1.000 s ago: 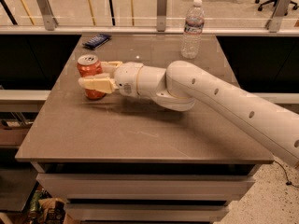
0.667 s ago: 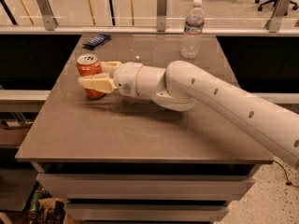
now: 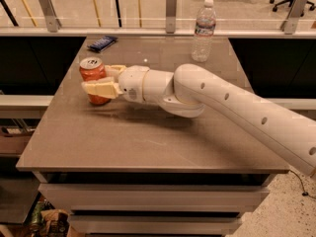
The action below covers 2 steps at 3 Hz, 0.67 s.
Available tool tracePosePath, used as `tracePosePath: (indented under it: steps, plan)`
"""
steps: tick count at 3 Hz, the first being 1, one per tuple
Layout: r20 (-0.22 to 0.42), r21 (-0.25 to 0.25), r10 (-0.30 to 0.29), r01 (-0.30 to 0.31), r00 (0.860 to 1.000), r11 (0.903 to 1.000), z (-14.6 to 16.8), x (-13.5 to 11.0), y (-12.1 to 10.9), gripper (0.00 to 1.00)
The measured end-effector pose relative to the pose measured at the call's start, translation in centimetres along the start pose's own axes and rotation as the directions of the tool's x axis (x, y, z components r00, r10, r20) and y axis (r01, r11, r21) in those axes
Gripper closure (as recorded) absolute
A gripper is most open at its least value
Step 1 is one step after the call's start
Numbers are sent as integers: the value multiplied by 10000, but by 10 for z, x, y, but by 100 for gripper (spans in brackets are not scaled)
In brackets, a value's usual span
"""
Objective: Move coke can near rxbar blueberry
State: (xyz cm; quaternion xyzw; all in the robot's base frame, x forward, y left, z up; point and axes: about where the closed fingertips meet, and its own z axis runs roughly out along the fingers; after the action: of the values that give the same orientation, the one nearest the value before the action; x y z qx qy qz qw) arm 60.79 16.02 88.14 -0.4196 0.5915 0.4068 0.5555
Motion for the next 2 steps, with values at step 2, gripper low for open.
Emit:
tracePosePath:
  steps: [2]
  plan:
    - [-236,52,238,-237,9994,9997,-1,-15,-20,100]
